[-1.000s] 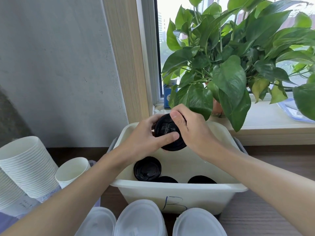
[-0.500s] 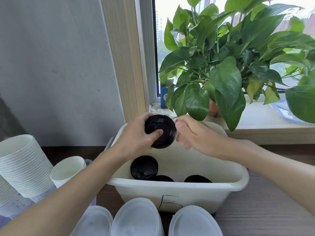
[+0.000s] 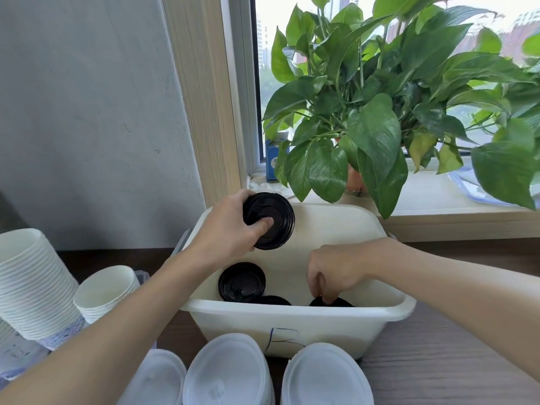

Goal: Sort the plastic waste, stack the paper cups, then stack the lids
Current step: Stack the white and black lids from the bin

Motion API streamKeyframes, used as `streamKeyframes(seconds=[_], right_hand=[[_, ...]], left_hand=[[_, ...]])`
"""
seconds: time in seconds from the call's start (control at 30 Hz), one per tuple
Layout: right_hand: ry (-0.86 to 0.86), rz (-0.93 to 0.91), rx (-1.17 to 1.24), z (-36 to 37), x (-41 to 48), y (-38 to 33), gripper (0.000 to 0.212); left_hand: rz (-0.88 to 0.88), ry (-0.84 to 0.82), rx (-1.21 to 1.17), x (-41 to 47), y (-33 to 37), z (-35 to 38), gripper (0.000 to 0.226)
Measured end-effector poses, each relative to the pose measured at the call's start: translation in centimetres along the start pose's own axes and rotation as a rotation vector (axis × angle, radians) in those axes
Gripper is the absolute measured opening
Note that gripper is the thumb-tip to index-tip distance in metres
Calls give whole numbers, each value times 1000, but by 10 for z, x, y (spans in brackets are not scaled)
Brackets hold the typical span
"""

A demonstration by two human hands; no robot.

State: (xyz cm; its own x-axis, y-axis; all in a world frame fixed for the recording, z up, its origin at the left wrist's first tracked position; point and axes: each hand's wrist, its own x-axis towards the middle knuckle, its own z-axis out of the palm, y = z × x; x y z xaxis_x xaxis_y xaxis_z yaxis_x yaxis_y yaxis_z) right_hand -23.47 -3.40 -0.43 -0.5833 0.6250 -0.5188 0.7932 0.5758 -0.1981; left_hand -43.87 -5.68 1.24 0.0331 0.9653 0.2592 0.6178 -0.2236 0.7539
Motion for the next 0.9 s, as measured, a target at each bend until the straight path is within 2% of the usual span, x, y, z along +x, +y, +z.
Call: streamKeyframes(seconds=[0.2,0.3,0.37,0.47,0.53,0.6,0.8,0.9], right_hand=[[-24,23,-11,3,9,4,23],[154,35,21,3,18,7,10],[294,53,75,4,25,11,15],[321,77,123,5,31,15,27],[336,64,147,5,32,16,15],[411,32,225,2,29,11,8],[708,-67,499,-7,12,-6,8],[834,-120,680,-13,4,-15,16]], left_hand=[[-8,0,-34,-1,1,-1,29],[-8,8,-42,0,1,-1,29],[-13,16,-41,0,0,0,30],[-20,25,-52,1,-1,0,31],[-35,36,-51,1,-2,0,33],[-53,69,-56,1,-2,-1,38],[0,210,-91,-3,1,-7,40],[33,280,-107,-3,2,-10,38]])
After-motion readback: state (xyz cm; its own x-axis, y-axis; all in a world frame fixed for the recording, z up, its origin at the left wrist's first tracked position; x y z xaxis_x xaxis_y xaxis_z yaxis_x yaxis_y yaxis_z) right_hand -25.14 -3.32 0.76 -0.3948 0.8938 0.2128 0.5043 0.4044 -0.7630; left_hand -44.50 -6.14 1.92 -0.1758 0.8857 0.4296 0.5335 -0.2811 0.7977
